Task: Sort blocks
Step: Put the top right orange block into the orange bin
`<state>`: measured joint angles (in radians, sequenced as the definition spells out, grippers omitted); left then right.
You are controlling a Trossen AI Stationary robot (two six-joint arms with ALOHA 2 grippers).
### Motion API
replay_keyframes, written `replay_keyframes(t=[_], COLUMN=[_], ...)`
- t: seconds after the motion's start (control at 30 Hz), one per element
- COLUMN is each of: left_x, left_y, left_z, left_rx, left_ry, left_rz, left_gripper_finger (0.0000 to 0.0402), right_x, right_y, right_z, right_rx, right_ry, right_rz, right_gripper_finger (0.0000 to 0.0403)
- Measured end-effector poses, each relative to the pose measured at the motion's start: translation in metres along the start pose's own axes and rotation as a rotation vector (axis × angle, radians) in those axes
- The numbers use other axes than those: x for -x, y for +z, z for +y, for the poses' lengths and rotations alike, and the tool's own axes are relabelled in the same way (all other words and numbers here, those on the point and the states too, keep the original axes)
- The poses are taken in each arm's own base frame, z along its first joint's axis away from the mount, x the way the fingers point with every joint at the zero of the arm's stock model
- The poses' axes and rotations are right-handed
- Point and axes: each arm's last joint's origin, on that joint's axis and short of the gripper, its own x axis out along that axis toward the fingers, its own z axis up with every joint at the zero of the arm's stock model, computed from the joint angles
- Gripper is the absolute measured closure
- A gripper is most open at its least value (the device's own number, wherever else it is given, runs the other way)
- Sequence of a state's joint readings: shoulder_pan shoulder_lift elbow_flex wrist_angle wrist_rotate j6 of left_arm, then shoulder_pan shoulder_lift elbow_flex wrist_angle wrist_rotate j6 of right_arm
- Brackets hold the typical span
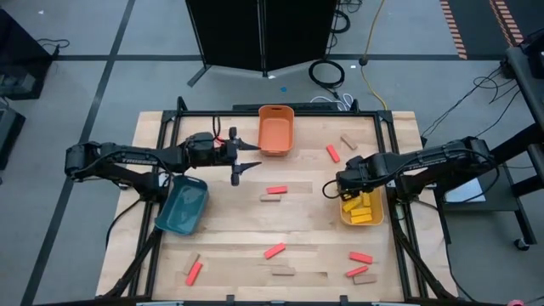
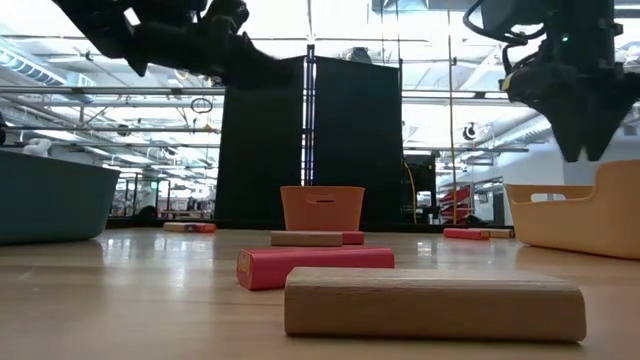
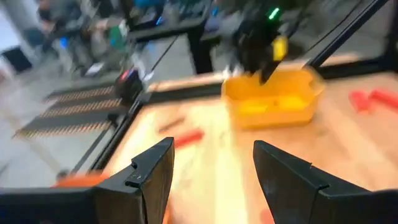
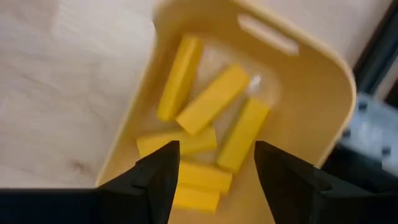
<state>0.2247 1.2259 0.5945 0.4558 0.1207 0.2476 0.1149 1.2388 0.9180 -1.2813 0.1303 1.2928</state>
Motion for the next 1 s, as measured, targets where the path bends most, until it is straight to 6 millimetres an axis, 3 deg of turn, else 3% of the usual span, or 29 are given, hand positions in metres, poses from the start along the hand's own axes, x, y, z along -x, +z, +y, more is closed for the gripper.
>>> replay_keyframes(t=[0.17,0.3,0.47,0.6,0.7,0.83,1.0], left_x=[0.009,0.011,0.009,0.019,0.033,0.044,0.048], left_y=[0.000,0.009,0.022,0.022,0.014,0.003,-0.006], left_z=[0.012,0.012,0.010,0.013,0.020,0.034,0.046], left_rx=[0.105,0.140,0.082,0.078,0.082,0.132,0.165], left_ry=[0.107,0.041,0.011,0.005,0.075,0.158,0.209], left_rz=[0.163,0.190,0.044,-0.203,-0.335,-0.428,-0.387], left_gripper_finger=[0.0185,0.0185,0.0185,0.0185,0.0185,0.0185,0.0185], right_x=[0.001,0.004,0.014,0.017,0.015,0.006,-0.003], right_y=[0.002,0.003,0.008,0.022,0.043,0.074,0.103], right_z=[0.008,0.020,0.044,0.048,0.042,0.019,-0.011], right_rx=[0.110,0.246,0.428,0.495,0.407,0.271,0.164], right_ry=[0.044,0.118,0.315,0.310,0.295,0.258,0.236], right_rz=[-0.140,-0.270,-0.436,-0.557,-0.561,-0.443,-0.327], right_gripper_finger=[0.0207,0.0208,0.0208,0.0209,0.0209,0.0209,0.0209])
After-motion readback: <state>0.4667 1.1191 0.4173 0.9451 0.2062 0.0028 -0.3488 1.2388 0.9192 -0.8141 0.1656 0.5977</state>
